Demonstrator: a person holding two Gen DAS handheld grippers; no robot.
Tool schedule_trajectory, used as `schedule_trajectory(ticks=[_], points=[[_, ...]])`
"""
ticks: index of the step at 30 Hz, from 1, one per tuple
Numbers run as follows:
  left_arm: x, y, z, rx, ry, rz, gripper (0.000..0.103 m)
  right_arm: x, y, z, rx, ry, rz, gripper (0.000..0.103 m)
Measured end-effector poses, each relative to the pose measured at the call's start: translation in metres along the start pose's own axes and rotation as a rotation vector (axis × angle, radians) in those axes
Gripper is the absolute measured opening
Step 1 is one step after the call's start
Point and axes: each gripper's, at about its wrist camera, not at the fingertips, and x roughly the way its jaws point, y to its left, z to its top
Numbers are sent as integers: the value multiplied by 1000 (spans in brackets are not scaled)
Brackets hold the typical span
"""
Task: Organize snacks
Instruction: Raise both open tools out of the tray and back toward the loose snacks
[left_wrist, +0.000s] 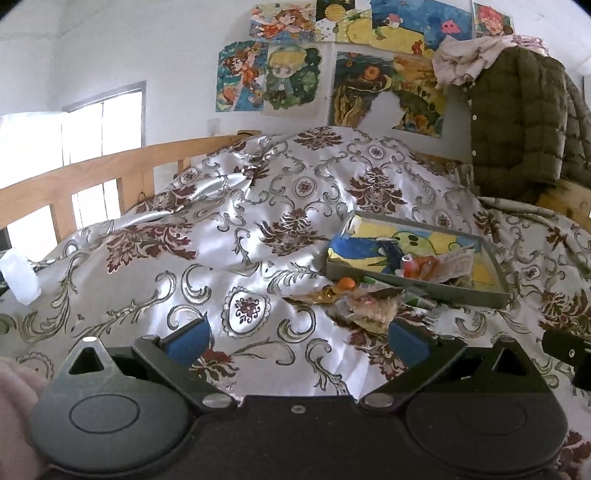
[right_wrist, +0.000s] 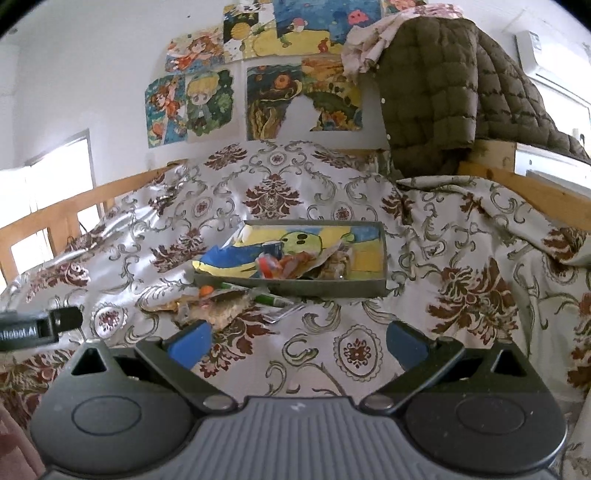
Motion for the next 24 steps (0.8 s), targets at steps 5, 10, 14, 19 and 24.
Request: schedule_trajectory(ticks=[5, 10, 14, 19, 24], points=[[4, -1, -2, 3, 26, 35, 102, 3, -1, 1, 4, 9, -1, 103], [10, 0, -2, -2, 51, 54, 102, 8, 2, 0, -7, 19, 4, 103], [16, 0, -1, -12, 76, 45, 102, 9, 3, -1, -4, 27, 21, 103], [23, -1, 3, 9, 120, 24, 102, 12, 1, 0, 27, 53, 60, 103], [38, 9, 15, -51, 190, -4, 102, 13, -4, 3, 73, 55, 80, 103]])
